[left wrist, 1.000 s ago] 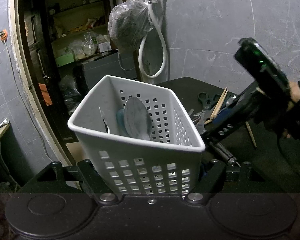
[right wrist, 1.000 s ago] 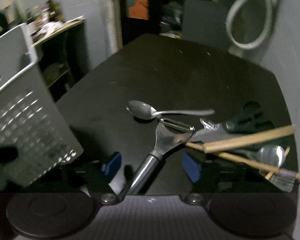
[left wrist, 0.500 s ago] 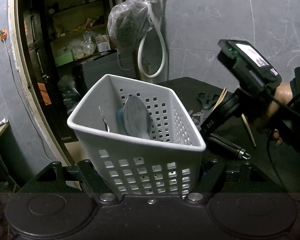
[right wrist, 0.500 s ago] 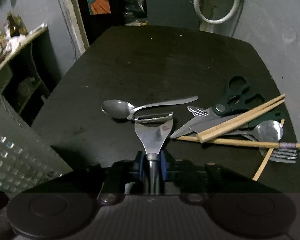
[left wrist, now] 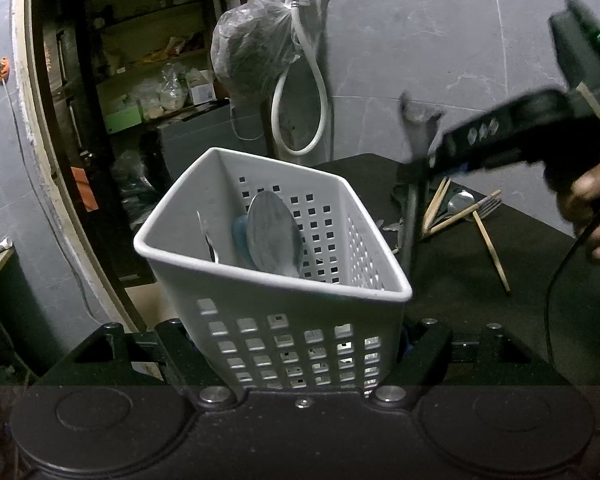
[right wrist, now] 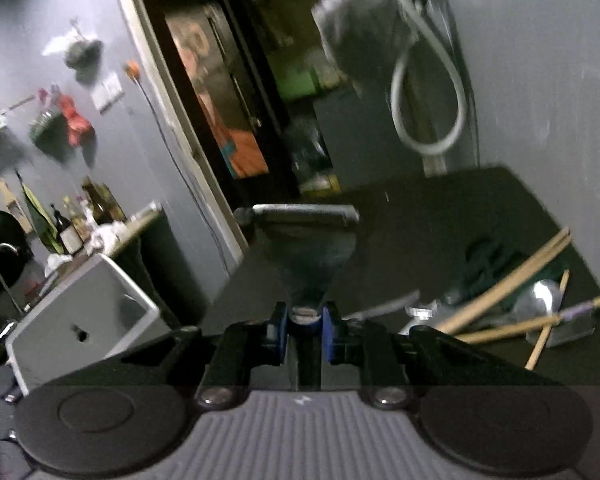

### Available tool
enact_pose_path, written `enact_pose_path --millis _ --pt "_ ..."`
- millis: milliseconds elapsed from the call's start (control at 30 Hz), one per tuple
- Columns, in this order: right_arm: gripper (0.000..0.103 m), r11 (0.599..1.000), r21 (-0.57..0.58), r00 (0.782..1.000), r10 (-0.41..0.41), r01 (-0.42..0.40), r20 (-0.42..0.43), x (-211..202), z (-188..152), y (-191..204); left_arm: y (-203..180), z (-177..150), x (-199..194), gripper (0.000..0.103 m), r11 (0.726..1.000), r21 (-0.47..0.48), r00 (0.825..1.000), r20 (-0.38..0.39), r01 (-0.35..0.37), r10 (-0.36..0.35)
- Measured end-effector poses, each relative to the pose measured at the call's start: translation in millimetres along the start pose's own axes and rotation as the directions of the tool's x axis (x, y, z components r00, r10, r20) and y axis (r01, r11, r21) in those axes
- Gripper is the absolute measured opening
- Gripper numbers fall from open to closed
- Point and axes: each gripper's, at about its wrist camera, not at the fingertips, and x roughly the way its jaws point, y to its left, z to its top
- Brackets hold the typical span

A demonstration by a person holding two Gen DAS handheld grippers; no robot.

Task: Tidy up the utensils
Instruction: 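Carry the peeler with the right gripper over the basket and lower it in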

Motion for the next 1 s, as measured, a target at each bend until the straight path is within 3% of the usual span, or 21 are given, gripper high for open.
enact_pose_path --millis 267,433,567,667,867,1000 --pt "0.020 0.998 -0.061 0.984 0.036 -0.026 0.174 -39 42 34 1 0 2 0.080 1.000 0.000 1.000 0.001 0.008 -0.008" --pt "0.020 0.984 -0.103 0.951 0.169 -0.147 0.259 -64 77 61 1 -1 3 0.080 1.000 0.005 1.000 0.003 0.010 -0.010" --pt "0.020 0.962 -0.153 0.930 0.260 -0.226 0.260 -67 89 80 2 -2 2 0.080 1.000 -0.002 1.000 0.003 0.014 -0.014" --pt "0.020 0.947 -0.192 0.926 0.299 -0.259 0.229 -61 86 93 3 -2 2 0.080 1.000 -0.004 1.000 0.003 0.016 -0.016" --pt "0.020 0.940 -0.209 0.936 0.306 -0.269 0.172 -53 66 112 3 -2 2 0.080 1.000 -0.005 1.000 0.004 0.018 -0.018" --pt "0.020 0.956 -0.179 0.953 0.261 -0.233 0.156 -45 47 119 3 -2 3 0.080 1.000 -0.002 1.000 0.003 0.021 -0.021"
